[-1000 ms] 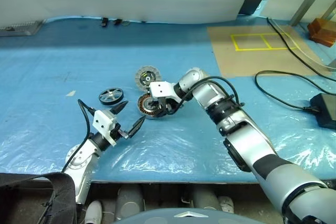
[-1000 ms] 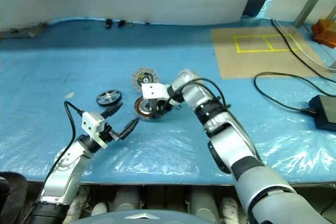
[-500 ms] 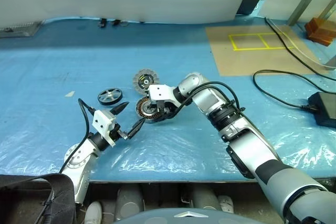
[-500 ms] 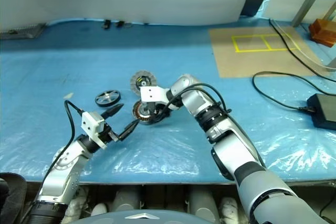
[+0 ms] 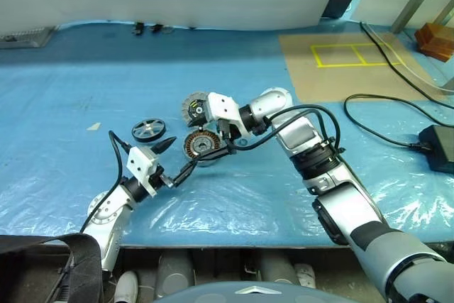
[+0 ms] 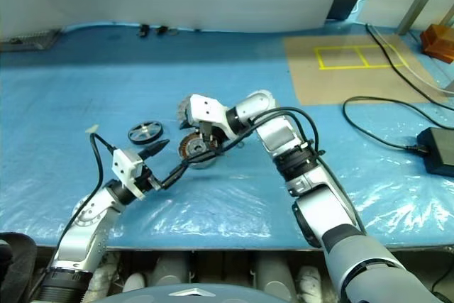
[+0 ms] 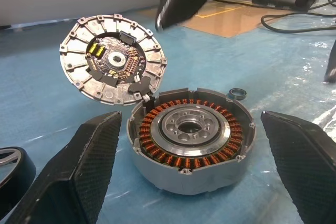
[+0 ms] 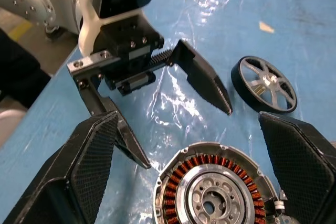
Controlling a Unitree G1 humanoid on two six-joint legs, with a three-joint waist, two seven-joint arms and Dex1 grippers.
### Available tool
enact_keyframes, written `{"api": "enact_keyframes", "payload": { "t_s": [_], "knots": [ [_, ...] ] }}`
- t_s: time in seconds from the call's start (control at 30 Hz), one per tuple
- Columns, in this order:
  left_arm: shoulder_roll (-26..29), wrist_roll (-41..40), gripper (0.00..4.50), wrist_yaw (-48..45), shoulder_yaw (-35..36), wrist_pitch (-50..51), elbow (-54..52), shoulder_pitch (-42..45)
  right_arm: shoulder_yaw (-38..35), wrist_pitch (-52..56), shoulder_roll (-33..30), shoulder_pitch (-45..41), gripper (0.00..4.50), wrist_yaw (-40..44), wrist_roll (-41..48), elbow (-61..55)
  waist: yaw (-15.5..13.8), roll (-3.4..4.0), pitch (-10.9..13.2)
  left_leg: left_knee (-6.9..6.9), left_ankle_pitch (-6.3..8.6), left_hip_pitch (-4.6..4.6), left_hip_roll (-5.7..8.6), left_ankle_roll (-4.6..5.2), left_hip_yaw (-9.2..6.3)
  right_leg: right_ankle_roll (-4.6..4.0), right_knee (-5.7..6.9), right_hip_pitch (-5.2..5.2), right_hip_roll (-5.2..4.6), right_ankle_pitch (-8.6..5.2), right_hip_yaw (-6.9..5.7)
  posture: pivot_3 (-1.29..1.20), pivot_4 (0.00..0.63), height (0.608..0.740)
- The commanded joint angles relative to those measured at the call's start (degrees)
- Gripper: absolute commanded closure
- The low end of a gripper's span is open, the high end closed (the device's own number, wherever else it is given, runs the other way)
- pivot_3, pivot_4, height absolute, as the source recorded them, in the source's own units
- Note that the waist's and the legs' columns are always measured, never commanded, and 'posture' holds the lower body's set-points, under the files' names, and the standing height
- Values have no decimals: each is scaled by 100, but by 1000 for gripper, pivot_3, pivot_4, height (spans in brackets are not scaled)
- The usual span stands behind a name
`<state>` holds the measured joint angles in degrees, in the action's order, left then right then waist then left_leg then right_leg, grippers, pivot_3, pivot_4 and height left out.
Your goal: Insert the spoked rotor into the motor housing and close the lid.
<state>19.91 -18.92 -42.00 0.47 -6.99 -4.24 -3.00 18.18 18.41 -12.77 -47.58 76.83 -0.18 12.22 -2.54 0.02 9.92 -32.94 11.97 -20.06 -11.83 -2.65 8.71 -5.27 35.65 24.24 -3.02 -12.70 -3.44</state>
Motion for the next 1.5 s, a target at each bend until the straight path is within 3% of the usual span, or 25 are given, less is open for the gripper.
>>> {"api": "enact_keyframes", "payload": {
  "t_s": [0.03, 0.3, 0.6, 1.07, 1.5],
  "knots": [
    [-6, -42, 0, -43, -13, -11, -58, 66, -518, 127, -90, 373, 9, -521, 442, -520, -8, 0, 0, 0, 0, -1, 2, -1, 0, 0, -1, 0, 0, 0, 0, 0, 150, 740],
    [-26, -86, 0, -260, -135, 66, 73, 281, -1413, 479, -654, 1414, 9, -1425, 1016, -1191, -1, -1, 1, 1, -6, -3, 5, -11, -1, 4, -6, -1, 0, 2, 2, 0, 150, 740],
    [14, -121, 0, -478, -113, 98, 227, 483, -1198, -443, -1283, 2293, 9, -1977, 549, -577, 11, -1, 2, 15, -5, -6, 10, -9, 1, 12, -25, -7, 2, 2, 5, 0, 150, 740],
    [-34, -93, 0, -459, -157, 113, 188, 442, -1043, -827, -1013, 2219, 9, -2395, 461, 704, 12, -1, 2, 17, -2, -11, 11, -2, 1, 12, -25, -10, 2, 3, 5, 0, 150, 740],
    [-29, -66, 0, -423, -143, 91, 210, 433, -904, -993, -851, 2046, 9, -2263, 486, 998, 15, -1, 1, 15, -1, -2, 9, 0, 1, 13, -25, -21, 2, 3, 5, 0, 150, 740]
  ]
}}
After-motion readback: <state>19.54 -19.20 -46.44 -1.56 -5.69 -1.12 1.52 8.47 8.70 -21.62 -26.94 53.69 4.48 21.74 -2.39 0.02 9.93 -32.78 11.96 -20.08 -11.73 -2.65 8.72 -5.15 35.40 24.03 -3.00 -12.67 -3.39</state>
